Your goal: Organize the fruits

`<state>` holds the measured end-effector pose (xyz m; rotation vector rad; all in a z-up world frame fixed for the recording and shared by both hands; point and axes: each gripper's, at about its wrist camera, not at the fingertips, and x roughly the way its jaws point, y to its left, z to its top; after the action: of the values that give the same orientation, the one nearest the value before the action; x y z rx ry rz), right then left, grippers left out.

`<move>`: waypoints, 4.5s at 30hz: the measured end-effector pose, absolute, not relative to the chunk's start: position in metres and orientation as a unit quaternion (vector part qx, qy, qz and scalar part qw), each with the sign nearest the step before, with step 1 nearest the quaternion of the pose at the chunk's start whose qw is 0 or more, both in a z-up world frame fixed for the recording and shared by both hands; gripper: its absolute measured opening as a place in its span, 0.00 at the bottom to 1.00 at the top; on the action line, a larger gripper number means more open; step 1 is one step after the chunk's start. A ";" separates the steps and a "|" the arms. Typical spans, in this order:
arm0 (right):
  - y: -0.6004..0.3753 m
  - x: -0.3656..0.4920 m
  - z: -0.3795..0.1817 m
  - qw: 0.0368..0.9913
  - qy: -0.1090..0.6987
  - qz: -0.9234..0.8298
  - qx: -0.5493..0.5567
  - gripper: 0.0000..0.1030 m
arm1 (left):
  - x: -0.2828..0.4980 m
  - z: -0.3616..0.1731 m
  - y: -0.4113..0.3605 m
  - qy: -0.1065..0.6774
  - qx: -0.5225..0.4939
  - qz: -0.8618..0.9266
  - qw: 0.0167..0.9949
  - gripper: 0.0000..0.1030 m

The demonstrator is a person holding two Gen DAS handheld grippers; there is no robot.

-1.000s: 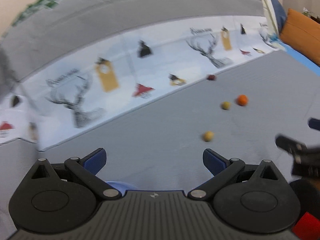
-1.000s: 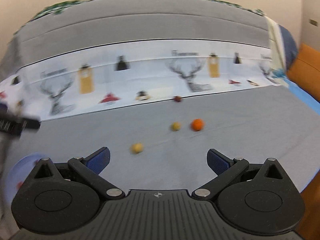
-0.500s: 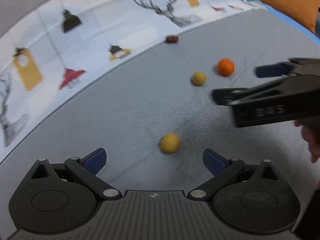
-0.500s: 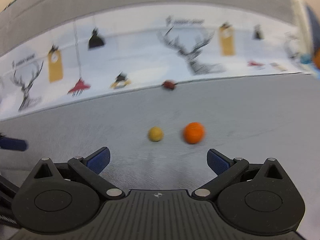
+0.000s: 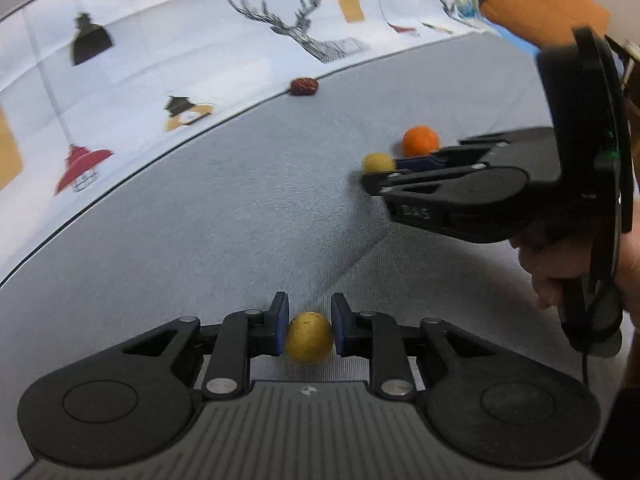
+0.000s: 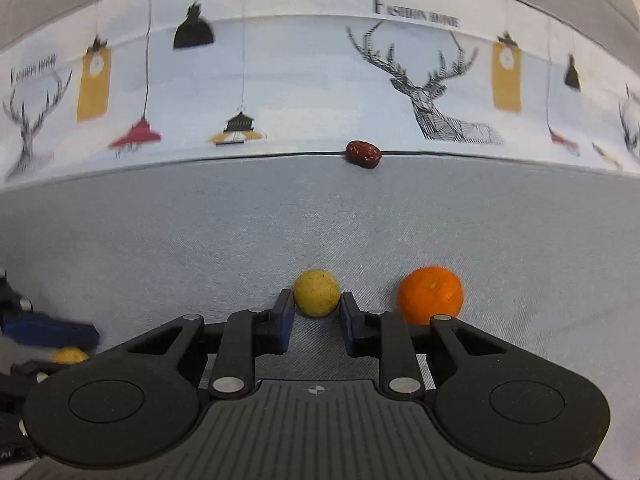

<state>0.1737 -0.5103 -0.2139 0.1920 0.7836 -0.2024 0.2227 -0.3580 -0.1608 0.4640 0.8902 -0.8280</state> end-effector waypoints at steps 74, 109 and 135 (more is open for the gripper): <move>-0.162 0.036 -0.050 0.913 0.383 0.144 -0.001 0.25 | 0.138 -0.015 -0.029 0.409 0.074 -0.104 0.903 0.24; -0.169 0.051 -0.074 0.895 0.430 0.119 0.010 0.96 | 0.131 -0.050 -0.016 0.424 0.107 -0.110 0.893 1.00; -0.171 -0.066 0.001 0.933 0.353 0.070 0.016 0.99 | -0.002 0.007 0.007 0.416 0.091 -0.058 0.903 1.00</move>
<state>-0.0665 -0.1714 0.0010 0.0320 0.7215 0.1440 -0.0019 0.0067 0.0073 0.1879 0.8608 -0.1189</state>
